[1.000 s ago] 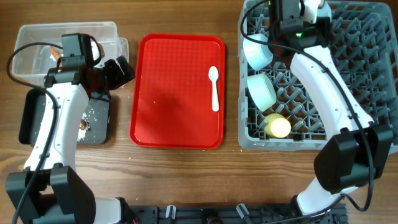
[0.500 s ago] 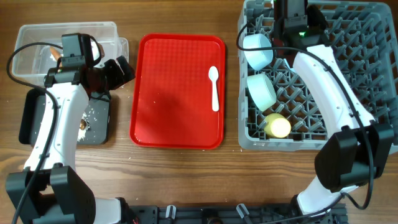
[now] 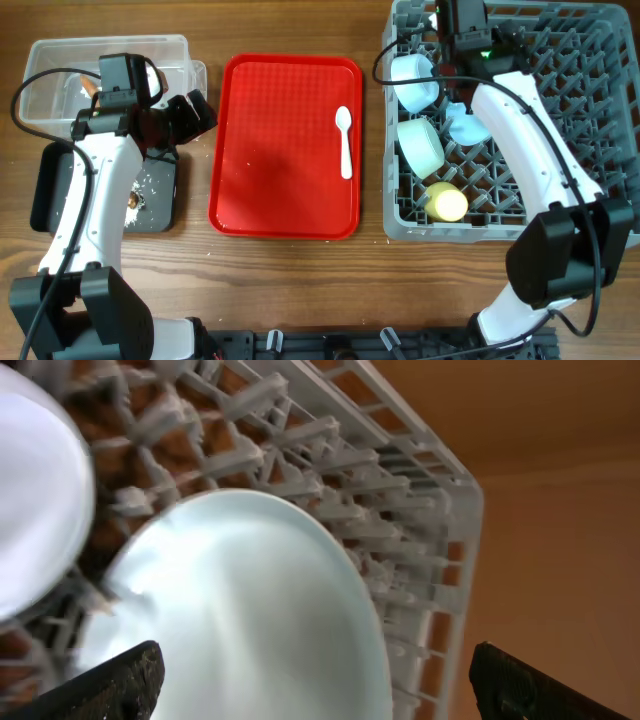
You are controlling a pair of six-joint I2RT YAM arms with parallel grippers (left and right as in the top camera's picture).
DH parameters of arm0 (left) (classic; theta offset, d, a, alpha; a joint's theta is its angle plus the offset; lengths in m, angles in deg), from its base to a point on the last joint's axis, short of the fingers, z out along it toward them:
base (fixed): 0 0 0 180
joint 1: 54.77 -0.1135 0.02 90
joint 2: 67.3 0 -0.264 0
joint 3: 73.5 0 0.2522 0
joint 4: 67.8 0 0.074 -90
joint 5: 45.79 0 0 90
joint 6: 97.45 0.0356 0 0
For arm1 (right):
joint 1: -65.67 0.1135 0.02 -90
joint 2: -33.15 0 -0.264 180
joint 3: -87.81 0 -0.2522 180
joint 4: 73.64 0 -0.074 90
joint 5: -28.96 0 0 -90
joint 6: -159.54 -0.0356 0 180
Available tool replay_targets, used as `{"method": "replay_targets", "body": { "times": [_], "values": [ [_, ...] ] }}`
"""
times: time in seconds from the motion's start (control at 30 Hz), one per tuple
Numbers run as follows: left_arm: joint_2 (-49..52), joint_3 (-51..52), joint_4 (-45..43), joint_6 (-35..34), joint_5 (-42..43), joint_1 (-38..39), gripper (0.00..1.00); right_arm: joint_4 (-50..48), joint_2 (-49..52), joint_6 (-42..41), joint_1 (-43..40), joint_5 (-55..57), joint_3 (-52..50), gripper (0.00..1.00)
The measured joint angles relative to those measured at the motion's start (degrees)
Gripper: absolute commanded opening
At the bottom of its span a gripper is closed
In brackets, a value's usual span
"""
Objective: Sort waste into correct bins and load items into the dishwasher rack
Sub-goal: 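Move the right gripper to the white spoon on the red tray and grasp it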
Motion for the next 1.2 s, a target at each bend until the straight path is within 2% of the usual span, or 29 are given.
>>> {"method": "replay_targets", "body": {
  "times": [0.03,0.1,0.2,0.27,0.3,0.4,0.5,0.7,0.87,1.03,1.2],
  "values": [
    [0.0,0.0,0.0,0.0,0.0,0.0,1.0,0.0,-0.5,-1.3,0.0,-2.5,0.0,1.0],
    [0.0,0.0,0.0,0.0,0.0,0.0,1.0,-0.1,-4.1,-5.1,0.0,-14.4,0.0,1.0],
    [0.0,0.0,0.0,0.0,0.0,0.0,1.0,-1.6,-10.2,-12.5,0.2,-42.0,0.5,0.99],
    [0.0,0.0,0.0,0.0,0.0,0.0,1.0,-6.5,-10.6,-22.8,1.0,-57.9,1.1,0.9],
    [0.0,0.0,0.0,0.0,0.0,0.0,1.0,-7.4,-10.3,-25.9,1.6,-60.2,1.0,0.85],
    [0.0,0.0,0.0,0.0,0.0,0.0,1.0,-7.5,-5.9,-35.3,8.7,-56.8,1.0,0.71],
    [0.0,0.0,0.0,0.0,0.0,0.0,1.0,-5.5,0.5,-40.6,15.5,-50.0,0.4,0.59],
    [0.0,0.0,0.0,0.0,0.0,0.0,1.0,-2.2,11.1,-42.9,15.4,-44.8,0.2,0.41],
    [0.0,0.0,0.0,0.0,0.0,0.0,1.0,0.1,17.7,-42.9,15.4,-42.7,0.2,0.36],
    [0.0,0.0,0.0,0.0,0.0,0.0,1.0,-0.1,18.4,-42.9,15.4,-39.1,0.2,0.29],
    [0.0,0.0,0.0,0.0,0.0,0.0,1.0,-1.6,19.8,-42.9,15.4,-37.3,0.2,0.28]
  ]
}}
